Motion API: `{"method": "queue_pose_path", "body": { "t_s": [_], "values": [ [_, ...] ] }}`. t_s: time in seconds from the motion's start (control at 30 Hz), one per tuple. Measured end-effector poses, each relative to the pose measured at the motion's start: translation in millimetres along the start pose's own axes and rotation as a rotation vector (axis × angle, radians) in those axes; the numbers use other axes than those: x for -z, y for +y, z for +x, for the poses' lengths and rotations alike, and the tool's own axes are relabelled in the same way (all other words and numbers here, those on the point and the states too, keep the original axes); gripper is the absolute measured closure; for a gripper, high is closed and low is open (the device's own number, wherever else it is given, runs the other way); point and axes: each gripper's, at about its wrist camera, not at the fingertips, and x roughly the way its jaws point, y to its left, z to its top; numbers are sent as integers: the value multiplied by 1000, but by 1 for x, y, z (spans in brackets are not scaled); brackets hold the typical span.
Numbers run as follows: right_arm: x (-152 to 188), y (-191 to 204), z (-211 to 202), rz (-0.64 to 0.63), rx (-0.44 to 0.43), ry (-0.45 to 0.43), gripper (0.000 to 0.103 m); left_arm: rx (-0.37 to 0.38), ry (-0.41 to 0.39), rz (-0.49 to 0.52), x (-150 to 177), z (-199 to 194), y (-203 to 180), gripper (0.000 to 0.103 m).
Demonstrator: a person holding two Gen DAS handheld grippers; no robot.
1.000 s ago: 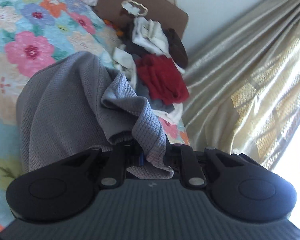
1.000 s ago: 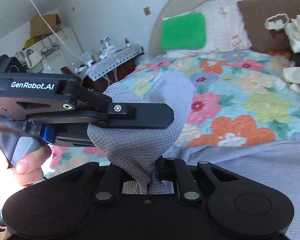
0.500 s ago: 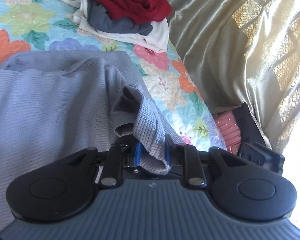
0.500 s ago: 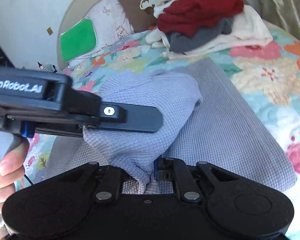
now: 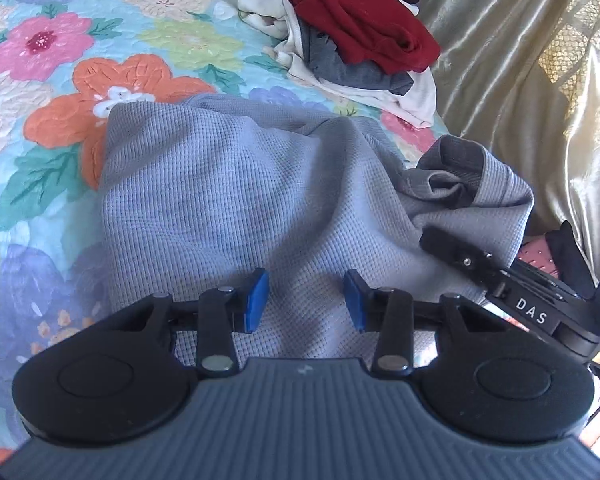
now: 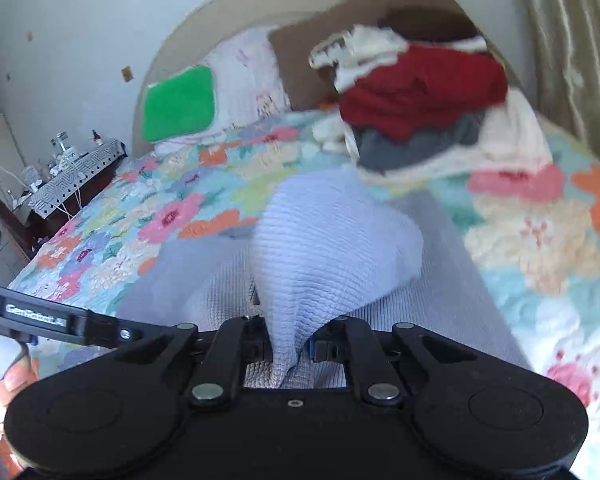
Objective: Fold clothes
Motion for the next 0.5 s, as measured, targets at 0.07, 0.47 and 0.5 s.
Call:
{"method": "queue_pose_path", "body": {
  "t_s": [0.07,0.47,0.5],
  "values": [
    [6,-13,2,65,58,52,82,-5,24,0,1,8,-1,62],
    [25,-98,-25,531,60,128,56,3,-13,-46,19,-5,8,62],
    [23,-95,-28,483,87,120,56,1,-12,-50,20,-6,9,62]
  ]
}}
